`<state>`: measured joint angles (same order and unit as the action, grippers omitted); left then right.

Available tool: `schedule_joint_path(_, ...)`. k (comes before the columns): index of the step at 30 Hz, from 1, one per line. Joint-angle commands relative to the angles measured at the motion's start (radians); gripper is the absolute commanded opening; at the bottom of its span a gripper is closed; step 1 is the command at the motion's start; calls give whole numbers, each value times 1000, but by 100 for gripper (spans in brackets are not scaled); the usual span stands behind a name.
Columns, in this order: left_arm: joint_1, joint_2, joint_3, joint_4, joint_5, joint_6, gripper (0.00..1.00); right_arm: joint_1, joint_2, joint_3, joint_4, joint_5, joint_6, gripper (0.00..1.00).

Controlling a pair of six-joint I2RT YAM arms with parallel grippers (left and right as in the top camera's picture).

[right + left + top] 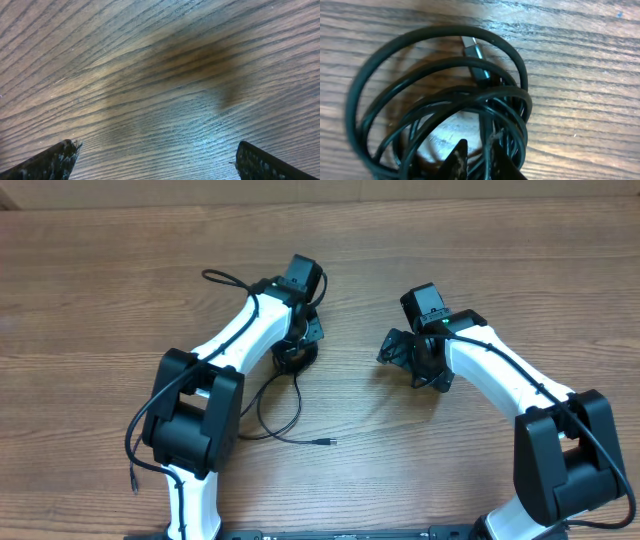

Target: Untangle cables

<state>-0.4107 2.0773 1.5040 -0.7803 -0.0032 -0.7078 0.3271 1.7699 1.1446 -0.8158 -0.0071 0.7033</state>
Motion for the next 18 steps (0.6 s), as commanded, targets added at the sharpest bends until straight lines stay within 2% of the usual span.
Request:
schedule_joint_path(1, -15, -7, -27, 35, 3, -14, 20, -2, -29, 6, 2, 14, 4, 100)
schedule_joint_path(18, -17, -4, -98, 109, -8, -14, 19, -2, -29, 6, 2, 14, 4, 100)
